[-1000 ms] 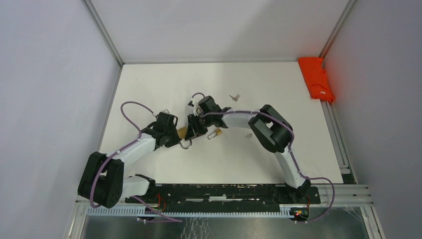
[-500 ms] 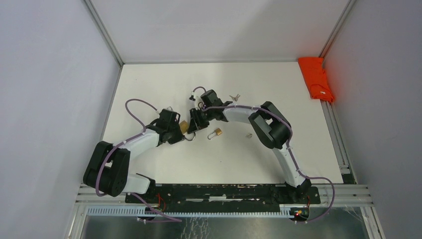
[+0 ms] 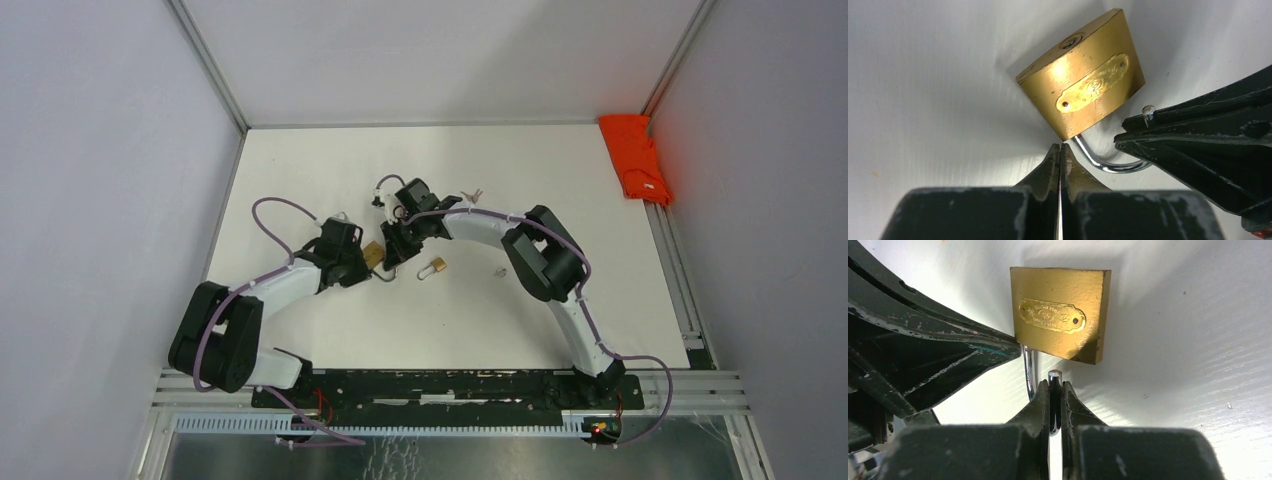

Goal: Unlock with the key
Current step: Move the lock to the center of the board.

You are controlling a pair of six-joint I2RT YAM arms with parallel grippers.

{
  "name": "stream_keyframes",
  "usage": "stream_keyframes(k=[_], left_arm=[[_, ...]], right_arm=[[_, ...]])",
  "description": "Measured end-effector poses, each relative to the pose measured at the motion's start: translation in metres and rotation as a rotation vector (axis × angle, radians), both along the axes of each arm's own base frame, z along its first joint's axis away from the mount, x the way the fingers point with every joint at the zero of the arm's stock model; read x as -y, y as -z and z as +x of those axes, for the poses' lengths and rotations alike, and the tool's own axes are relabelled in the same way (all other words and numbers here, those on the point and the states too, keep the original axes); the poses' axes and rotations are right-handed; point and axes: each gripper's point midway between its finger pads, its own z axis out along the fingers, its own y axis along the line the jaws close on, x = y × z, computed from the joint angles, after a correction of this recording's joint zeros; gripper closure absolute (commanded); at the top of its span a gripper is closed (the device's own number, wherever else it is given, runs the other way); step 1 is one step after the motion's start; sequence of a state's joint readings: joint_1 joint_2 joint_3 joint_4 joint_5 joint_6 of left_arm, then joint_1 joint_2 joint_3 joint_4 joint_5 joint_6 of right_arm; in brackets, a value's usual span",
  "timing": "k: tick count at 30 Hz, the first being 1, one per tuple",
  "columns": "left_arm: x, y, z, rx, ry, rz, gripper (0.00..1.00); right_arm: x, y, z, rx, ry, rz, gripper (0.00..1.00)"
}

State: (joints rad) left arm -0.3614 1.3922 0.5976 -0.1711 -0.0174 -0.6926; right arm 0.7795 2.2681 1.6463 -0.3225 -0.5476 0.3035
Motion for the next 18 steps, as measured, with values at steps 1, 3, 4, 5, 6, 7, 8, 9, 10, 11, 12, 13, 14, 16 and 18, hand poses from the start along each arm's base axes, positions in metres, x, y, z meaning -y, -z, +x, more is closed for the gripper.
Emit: stream_keyframes(k=[1,3,4,5,6,7,8,9,10,11,12,13,14,16,18], left_arm=[[-0.001,0.000,-0.001,-0.001,-0.002,0.003,0.98],[-0.003,-0.004,-0.003,0.000,-0.005,0.008,0.98],[-0.004,-0.007,-0.004,0.005,-0.008,0.011,0.98],[-0.006,-0.012,-0.004,0.015,-0.014,0.017,0.98],[-0.008,-0.020,-0.004,0.029,-0.020,0.020,0.98],[-0.010,-0.029,-0.002,0.047,-0.028,0.024,0.98],[-0.011,-0.042,0.001,0.075,-0.036,0.025,0.98],[-0.012,-0.055,0.006,0.102,-0.043,0.024,0.98],[-0.012,-0.072,0.012,0.141,-0.054,0.023,0.98],[-0.012,-0.087,0.018,0.176,-0.062,0.019,0.98],[-0.013,-0.105,0.025,0.220,-0.074,0.014,0.98],[-0.013,-0.121,0.031,0.256,-0.083,0.010,0.98],[-0.013,-0.135,0.035,0.289,-0.090,0.007,0.98],[-0.015,-0.156,0.042,0.340,-0.104,0.007,0.98],[-0.018,-0.161,0.042,0.350,-0.112,0.014,0.98]], right_arm=[[0.001,0.000,0.001,0.020,-0.004,-0.014,1.00],[0.003,-0.003,0.004,0.064,-0.008,-0.040,1.00],[0.005,-0.005,0.006,0.089,-0.008,-0.054,1.00],[0.008,-0.007,0.008,0.116,-0.008,-0.072,1.00],[0.012,-0.009,0.012,0.151,-0.007,-0.095,1.00],[0.014,-0.011,0.016,0.182,-0.003,-0.114,1.00],[0.019,-0.013,0.023,0.222,0.003,-0.143,1.00],[0.022,-0.015,0.028,0.254,0.009,-0.168,1.00],[0.026,-0.016,0.035,0.291,0.016,-0.194,1.00],[0.030,-0.018,0.044,0.336,0.021,-0.223,1.00],[0.033,-0.020,0.051,0.379,0.027,-0.250,1.00],[0.038,-0.023,0.059,0.432,0.032,-0.285,1.00],[0.043,-0.024,0.065,0.475,0.037,-0.319,1.00],[0.052,-0.027,0.075,0.553,0.045,-0.390,1.00],[0.060,-0.029,0.082,0.630,0.046,-0.468,1.00]])
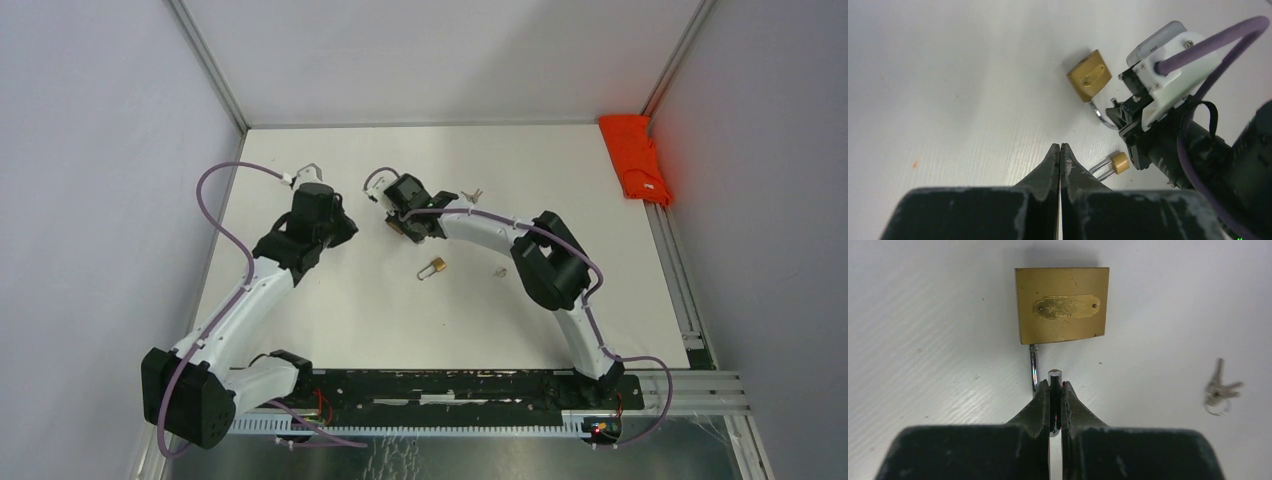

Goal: Unlock with the key
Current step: Move the lock to the center of the board.

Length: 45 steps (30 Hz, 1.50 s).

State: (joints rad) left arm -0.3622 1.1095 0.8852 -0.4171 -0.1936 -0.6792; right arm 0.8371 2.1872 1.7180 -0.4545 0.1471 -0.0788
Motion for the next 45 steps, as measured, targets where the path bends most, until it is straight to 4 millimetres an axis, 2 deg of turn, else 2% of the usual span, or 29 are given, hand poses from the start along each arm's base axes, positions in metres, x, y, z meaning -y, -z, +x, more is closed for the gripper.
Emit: stream_keyframes(k=[3,7,10,11,15,18,20,22,26,27,30,33,37,42,43,45], left_arm=[[-0.005,0.006,-0.004,-0.025,-0.008,0.025,0.98],[-0.010,0.010,-0.009,-0.047,-0.022,0.047,0.98],[-0.022,0.016,-0.023,-0.089,-0.044,0.094,0.98],[-0.026,0.015,-0.026,-0.093,-0.051,0.104,0.97],[-0.034,0.004,-0.031,-0.059,-0.076,0.113,0.97],[-0.040,-0.005,-0.033,-0.032,-0.101,0.120,0.97],[-0.047,-0.012,-0.035,-0.021,-0.128,0.136,0.98],[-0.053,-0.023,-0.037,-0.005,-0.161,0.145,0.97],[-0.068,-0.063,-0.045,0.085,-0.230,0.129,0.93],[-0.077,-0.107,-0.052,0.203,-0.272,0.089,0.92],[-0.081,-0.121,-0.056,0.238,-0.289,0.080,0.92],[-0.084,-0.125,-0.059,0.249,-0.299,0.080,0.92],[-0.085,-0.120,-0.060,0.224,-0.297,0.095,0.91],[-0.084,-0.117,-0.059,0.214,-0.295,0.100,0.91],[-0.084,-0.117,-0.059,0.214,-0.295,0.100,0.91],[-0.084,-0.117,-0.059,0.214,-0.294,0.100,0.91]], right_arm=[[0.003,-0.006,0.000,0.113,-0.011,-0.120,1.00],[-0.009,-0.007,-0.019,0.205,-0.066,-0.232,1.00],[-0.019,-0.001,-0.032,0.235,-0.080,-0.264,1.00],[-0.021,-0.001,-0.034,0.243,-0.081,-0.270,0.99],[-0.024,0.001,-0.038,0.250,-0.084,-0.268,0.81],[-0.026,0.005,-0.042,0.248,-0.083,-0.261,0.75],[-0.024,0.015,-0.050,0.234,-0.096,-0.274,0.74],[-0.020,0.026,-0.060,0.223,-0.114,-0.299,0.74],[-0.022,0.025,-0.071,0.242,-0.121,-0.303,0.73],[-0.024,0.025,-0.075,0.245,-0.131,-0.304,0.66],[-0.027,0.023,-0.081,0.241,-0.148,-0.284,0.64],[-0.030,0.016,-0.092,0.203,-0.189,-0.245,0.56],[-0.045,-0.005,-0.102,0.174,-0.233,-0.151,0.54],[-0.066,-0.039,-0.099,0.161,-0.236,-0.016,0.48],[-0.067,-0.046,-0.094,0.161,-0.221,0.006,0.45],[-0.066,-0.056,-0.081,0.162,-0.183,0.033,0.24]])
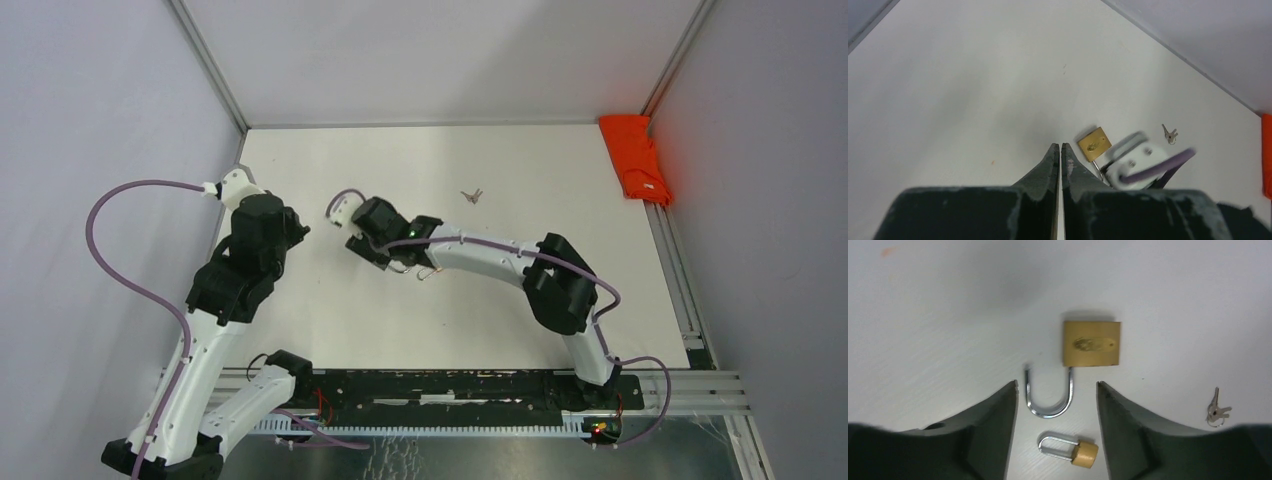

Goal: Unlock with the key
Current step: Move the lock to the center of the board.

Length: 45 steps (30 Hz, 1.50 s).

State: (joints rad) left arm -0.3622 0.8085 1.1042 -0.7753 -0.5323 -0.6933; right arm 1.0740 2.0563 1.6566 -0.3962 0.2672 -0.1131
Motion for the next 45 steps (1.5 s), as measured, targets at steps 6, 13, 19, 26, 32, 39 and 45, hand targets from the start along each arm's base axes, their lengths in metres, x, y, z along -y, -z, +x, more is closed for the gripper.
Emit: stream_keyframes(k=[6,13,19,26,32,39,45], left_arm=[[-0.001,-0.003,-0.002,0.013,-0.001,-0.004,0.89],[0.000,-0.001,0.000,0.003,0.000,0.000,0.89],[0.000,0.000,0.000,-0.002,0.000,0.002,0.88],[0.001,0.000,0.001,-0.002,0.005,-0.001,0.89],[0.002,0.000,0.001,0.000,0.010,-0.004,0.89],[0.003,0.000,0.002,0.000,0.014,-0.005,0.89],[0.006,-0.001,0.006,0.005,0.030,0.004,0.89]], right_arm=[[0.005,-0.016,0.065,0.019,0.096,0.040,0.15],[0.012,0.031,0.081,-0.051,0.087,-0.046,0.05],[0.012,0.058,0.067,-0.133,0.047,-0.081,0.04],[0.015,0.072,0.069,-0.159,0.057,-0.093,0.04],[0.020,0.078,0.083,-0.201,0.095,-0.057,0.34],[0.013,0.054,0.094,-0.239,0.156,0.084,0.95],[0.023,0.045,0.109,-0.261,0.308,0.177,1.00]])
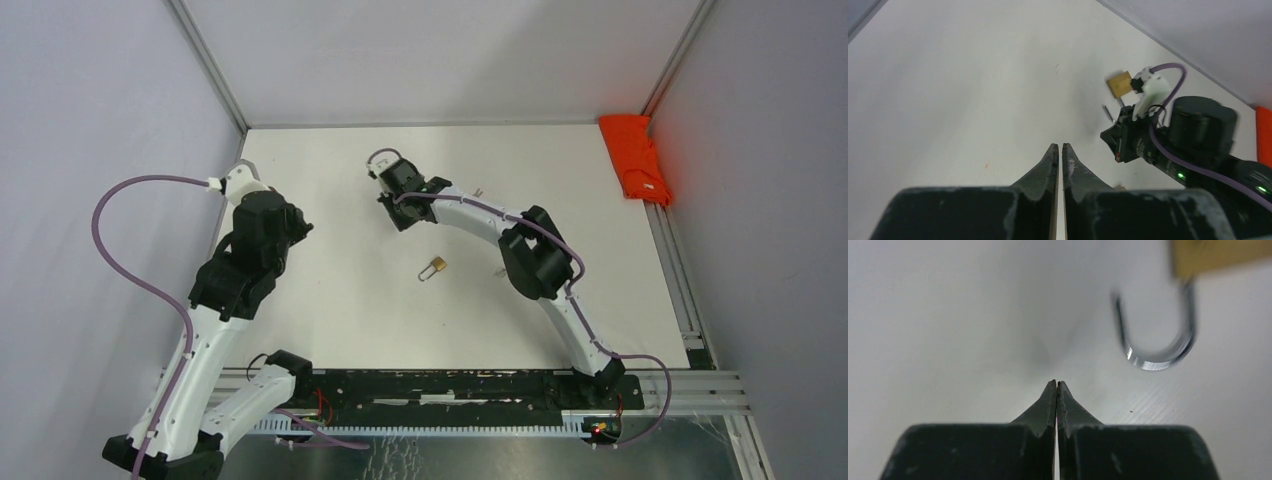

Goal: Unlock with the key
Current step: Move the lock to the center of the board.

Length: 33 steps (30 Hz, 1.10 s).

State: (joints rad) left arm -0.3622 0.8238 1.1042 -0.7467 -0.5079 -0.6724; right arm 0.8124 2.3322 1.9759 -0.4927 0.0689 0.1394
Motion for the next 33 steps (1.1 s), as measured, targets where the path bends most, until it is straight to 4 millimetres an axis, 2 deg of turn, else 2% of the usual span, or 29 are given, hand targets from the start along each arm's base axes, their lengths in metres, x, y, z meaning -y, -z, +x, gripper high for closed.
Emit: stream_keyframes(k=[3,5,8,9,11,13,16,20,23,30,33], left_arm=[[0.004,0.000,0.003,0.000,0.019,-0.004,0.89],[0.007,0.001,0.005,-0.002,0.030,-0.003,0.90],[0.010,0.003,0.007,-0.008,0.045,-0.005,0.89],[0.011,0.003,0.008,-0.006,0.049,-0.008,0.89],[0.013,0.003,0.010,0.002,0.054,-0.013,0.90],[0.016,0.005,0.013,0.001,0.064,-0.018,0.91],[0.020,0.011,0.018,-0.015,0.073,-0.017,0.93],[0.028,0.022,0.027,-0.043,0.095,-0.020,0.93],[0.032,0.027,0.030,-0.050,0.109,-0.024,0.93],[0.037,0.024,0.038,-0.031,0.141,-0.009,0.94],[0.039,0.024,0.040,-0.028,0.153,-0.006,0.94]], right_arm=[[0.025,0.039,0.000,-0.081,0.086,-0.055,0.82],[0.031,0.037,0.006,-0.076,0.110,-0.041,0.82],[0.039,0.040,0.004,-0.077,0.116,-0.053,0.82],[0.040,0.039,0.003,-0.073,0.111,-0.061,0.85],[0.042,0.039,0.002,-0.062,0.102,-0.079,0.98],[0.046,0.038,0.005,-0.038,0.104,-0.107,1.00],[0.048,0.026,0.015,-0.006,0.114,-0.143,1.00],[0.034,-0.011,0.053,0.103,0.144,-0.091,1.00],[0.041,-0.016,0.067,0.131,0.174,-0.073,1.00],[0.062,0.033,0.095,0.078,0.226,-0.087,1.00],[0.064,0.033,0.104,0.076,0.238,-0.047,1.00]])
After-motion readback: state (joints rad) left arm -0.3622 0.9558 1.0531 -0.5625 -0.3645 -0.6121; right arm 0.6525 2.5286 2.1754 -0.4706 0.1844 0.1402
